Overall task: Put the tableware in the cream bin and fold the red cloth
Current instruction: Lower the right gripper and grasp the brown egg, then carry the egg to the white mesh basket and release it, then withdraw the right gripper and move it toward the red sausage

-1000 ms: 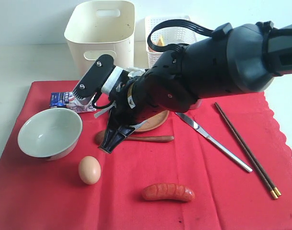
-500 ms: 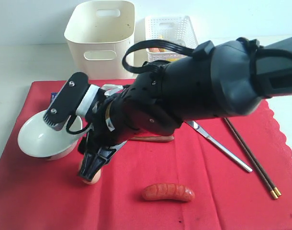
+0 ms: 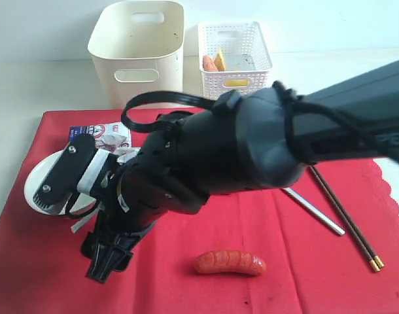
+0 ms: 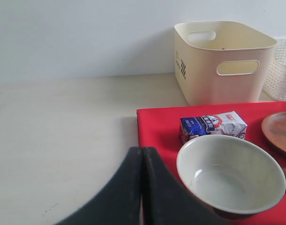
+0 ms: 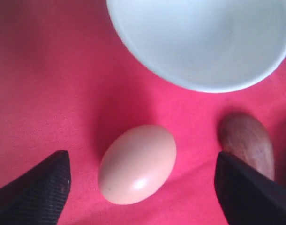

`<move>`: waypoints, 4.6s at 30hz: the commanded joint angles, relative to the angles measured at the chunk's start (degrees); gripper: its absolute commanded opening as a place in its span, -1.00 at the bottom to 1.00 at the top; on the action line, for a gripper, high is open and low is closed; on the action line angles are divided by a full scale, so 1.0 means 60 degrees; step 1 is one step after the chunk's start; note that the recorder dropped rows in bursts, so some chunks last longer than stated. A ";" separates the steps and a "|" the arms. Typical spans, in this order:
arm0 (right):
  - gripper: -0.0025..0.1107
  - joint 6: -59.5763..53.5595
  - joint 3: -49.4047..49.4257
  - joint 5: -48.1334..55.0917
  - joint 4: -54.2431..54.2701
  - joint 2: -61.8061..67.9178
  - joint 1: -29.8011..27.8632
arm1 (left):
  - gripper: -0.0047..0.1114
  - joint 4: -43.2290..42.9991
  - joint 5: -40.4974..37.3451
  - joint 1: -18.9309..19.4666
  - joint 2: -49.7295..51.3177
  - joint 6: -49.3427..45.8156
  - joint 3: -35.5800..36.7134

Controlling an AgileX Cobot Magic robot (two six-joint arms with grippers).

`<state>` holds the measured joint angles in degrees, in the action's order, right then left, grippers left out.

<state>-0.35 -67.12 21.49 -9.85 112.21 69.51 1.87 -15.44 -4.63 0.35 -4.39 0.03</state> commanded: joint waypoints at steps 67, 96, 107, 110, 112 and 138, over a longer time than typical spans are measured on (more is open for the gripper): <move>-0.96 0.2692 -0.2311 -0.2881 -0.2784 0.0649 -0.6489 | -0.90 0.0094 0.0024 0.0008 -0.0059 0.0025 -0.0005; 0.16 0.3099 -0.5688 -0.2057 -0.2867 0.3710 -0.6768 | -0.90 0.0094 0.0024 0.0008 -0.0059 0.0025 -0.0005; 0.46 0.3381 -0.5688 -0.0645 -0.2590 0.3088 -0.6750 | -0.90 0.0094 0.0024 0.0008 -0.0059 0.0025 -0.0005; 0.46 0.3381 -0.5688 0.0167 -0.2636 0.2814 -0.6750 | -0.90 0.0094 0.0024 0.0008 -0.0059 0.0025 -0.0005; 0.46 0.3381 -0.5688 0.0658 -0.2636 0.2610 -0.6750 | -0.90 0.0094 0.0024 0.0008 -0.0059 0.0025 -0.0005; -0.96 0.2661 -0.5559 0.4698 -0.1567 0.0626 -0.6750 | -0.90 0.0094 0.0024 0.0008 -0.0059 0.0025 -0.0005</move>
<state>16.03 -100.80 49.11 -19.89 117.66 29.17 1.87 -15.44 -4.63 0.35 -4.39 0.03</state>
